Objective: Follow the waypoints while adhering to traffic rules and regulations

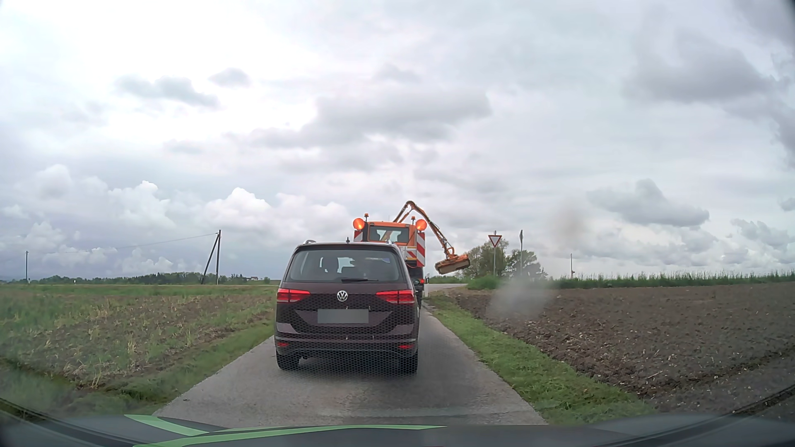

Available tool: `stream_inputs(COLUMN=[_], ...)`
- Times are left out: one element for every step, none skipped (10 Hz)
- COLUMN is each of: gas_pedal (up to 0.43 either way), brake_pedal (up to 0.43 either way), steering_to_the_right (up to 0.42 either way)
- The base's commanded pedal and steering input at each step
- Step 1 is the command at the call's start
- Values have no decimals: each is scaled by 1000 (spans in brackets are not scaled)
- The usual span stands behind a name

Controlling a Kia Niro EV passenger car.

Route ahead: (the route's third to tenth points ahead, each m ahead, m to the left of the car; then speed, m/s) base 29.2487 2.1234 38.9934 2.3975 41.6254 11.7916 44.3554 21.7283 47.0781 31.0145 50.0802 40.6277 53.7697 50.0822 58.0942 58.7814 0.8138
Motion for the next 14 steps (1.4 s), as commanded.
stream_inputs(gas_pedal=[0,0,0,0,0,0,0,0,0,0,0,0,0,0], brake_pedal=[73,79,85,85,91,91,91,91,91,85,85,79,61,37], steering_to_the_right=[2,2,2,2,1,0,-1,-1,-1,-2,-2,-6,-10,-10])
